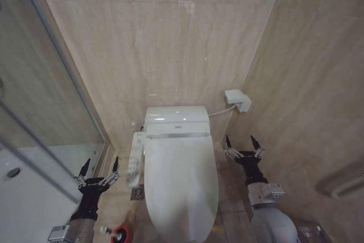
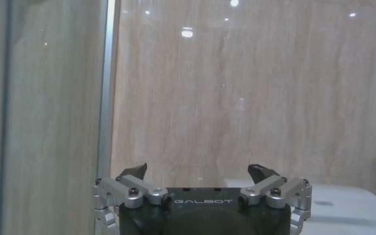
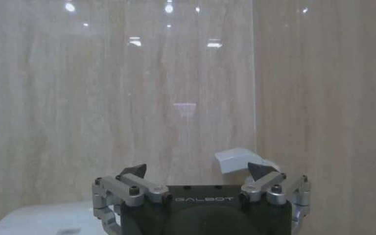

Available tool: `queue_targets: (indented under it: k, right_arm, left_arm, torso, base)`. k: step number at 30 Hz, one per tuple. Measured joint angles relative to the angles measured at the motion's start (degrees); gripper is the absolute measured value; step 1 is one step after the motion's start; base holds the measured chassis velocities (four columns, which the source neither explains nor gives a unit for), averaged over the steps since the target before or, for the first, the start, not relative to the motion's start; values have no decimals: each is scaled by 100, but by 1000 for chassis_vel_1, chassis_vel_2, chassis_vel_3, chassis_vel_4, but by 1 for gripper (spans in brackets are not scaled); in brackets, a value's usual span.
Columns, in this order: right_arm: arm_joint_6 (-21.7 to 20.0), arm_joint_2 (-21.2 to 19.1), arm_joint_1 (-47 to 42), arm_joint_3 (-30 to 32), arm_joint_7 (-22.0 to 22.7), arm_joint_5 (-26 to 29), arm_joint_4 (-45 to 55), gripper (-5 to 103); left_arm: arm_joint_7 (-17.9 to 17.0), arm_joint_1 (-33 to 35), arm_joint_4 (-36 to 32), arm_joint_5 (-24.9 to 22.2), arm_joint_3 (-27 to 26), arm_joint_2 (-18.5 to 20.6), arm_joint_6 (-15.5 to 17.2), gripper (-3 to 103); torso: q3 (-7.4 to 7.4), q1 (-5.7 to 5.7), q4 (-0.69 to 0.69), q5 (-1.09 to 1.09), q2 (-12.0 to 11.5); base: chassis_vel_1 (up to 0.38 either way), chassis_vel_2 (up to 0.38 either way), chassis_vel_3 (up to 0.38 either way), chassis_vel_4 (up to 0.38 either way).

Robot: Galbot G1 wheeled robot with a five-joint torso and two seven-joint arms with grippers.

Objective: Open the toilet lid, clean the toilet bowl with a toilet brush, close the toilet lid, and flush.

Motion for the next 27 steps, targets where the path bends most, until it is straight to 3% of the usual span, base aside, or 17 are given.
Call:
queue_targets:
  k: [9,27]
  right_arm:
    - [0,0,-3,0,0,0,0,100]
    - [0,0,1,0,0,0,0,100]
  left_arm:
    - [0,4,1,0,1,-1,0,100]
    - [0,-1,1,0,2,0,-1,100]
  torso:
    - [-3,-6,-2,4,2]
    - [0,1,-2,2,-1]
  base:
    - [276,-269,-240,257]
    - [32,-49,-48,47]
